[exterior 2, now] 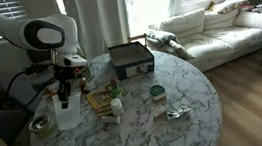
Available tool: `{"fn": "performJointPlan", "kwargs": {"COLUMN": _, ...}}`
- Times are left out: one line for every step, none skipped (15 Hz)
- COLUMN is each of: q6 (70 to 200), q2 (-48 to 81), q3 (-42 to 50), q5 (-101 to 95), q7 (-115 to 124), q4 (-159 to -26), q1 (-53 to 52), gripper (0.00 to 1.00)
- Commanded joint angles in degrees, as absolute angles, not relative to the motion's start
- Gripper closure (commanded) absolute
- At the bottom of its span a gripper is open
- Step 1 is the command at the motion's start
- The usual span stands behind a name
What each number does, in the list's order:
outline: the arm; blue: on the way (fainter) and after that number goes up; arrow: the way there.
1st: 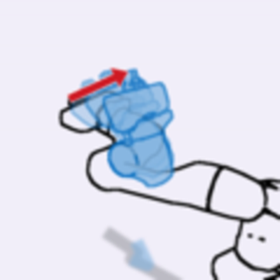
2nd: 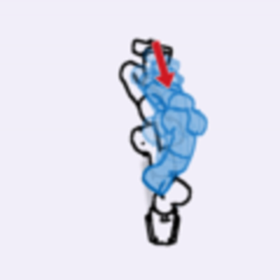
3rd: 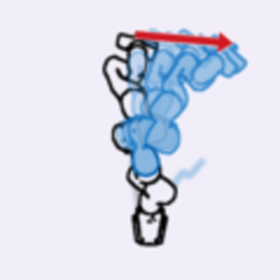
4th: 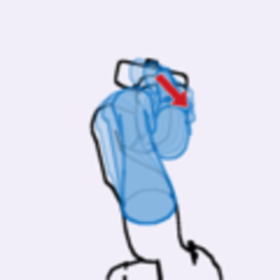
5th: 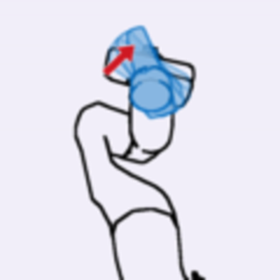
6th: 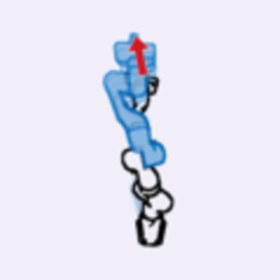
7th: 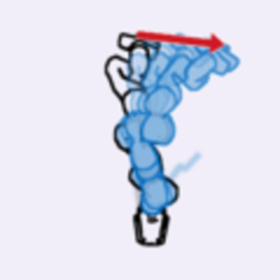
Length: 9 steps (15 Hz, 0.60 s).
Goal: Remove some content from the coffee can and put them in the measuring cup, remove the measuring cup from the upside down positioned frost cold cup top, flip the frost cold cup to position it upright on the table
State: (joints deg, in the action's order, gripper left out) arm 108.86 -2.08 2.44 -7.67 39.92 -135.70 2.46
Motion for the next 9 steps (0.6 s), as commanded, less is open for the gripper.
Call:
{"fn": "performJointPlan", "kwargs": {"q6": 109.8, "q2": -6.5, "q3": 3.7, "q5": -2.2, "q7": 30.8, "q4": -139.1, "q1": 3.7, "gripper": 0.98}}
{"fn": "performJointPlan", "kwargs": {"q6": 111.6, "q2": -7.2, "q3": 4.0, "q5": -1.2, "q7": 28.1, "q4": -140.1, "q1": 3.9, "gripper": 0.98}}
{"fn": "performJointPlan", "kwargs": {"q6": 112.8, "q2": -7.7, "q3": 4.1, "q5": -0.8, "q7": 26.0, "q4": -141.0, "q1": 4.2, "gripper": 0.98}}
{"fn": "performJointPlan", "kwargs": {"q6": 114.3, "q2": -8.1, "q3": 4.4, "q5": -0.4, "q7": 23.9, "q4": -141.8, "q1": 4.4, "gripper": 0.98}}
{"fn": "performJointPlan", "kwargs": {"q6": 116.5, "q2": -8.6, "q3": 4.6, "q5": -0.3, "q7": 21.7, "q4": -142.8, "q1": 4.7, "gripper": 0.98}}
{"fn": "performJointPlan", "kwargs": {"q6": 118.5, "q2": -9.0, "q3": 4.8, "q5": 0.1, "q7": 19.6, "q4": -143.8, "q1": 4.9, "gripper": 0.98}}
{"fn": "performJointPlan", "kwargs": {"q6": 120.6, "q2": -9.2, "q3": 4.9, "q5": -0.1, "q7": 18.0, "q4": -144.8, "q1": 5.1, "gripper": 0.98}}
{"fn": "performJointPlan", "kwargs": {"q6": 122.4, "q2": -9.3, "q3": 5.1, "q5": 0.2, "q7": 16.2, "q4": -145.7, "q1": 5.2, "gripper": 0.98}}
{"fn": "performJointPlan", "kwargs": {"q6": 124.4, "q2": -9.4, "q3": 5.2, "q5": 0.1, "q7": 14.9, "q4": -146.5, "q1": 5.4, "gripper": 0.98}}
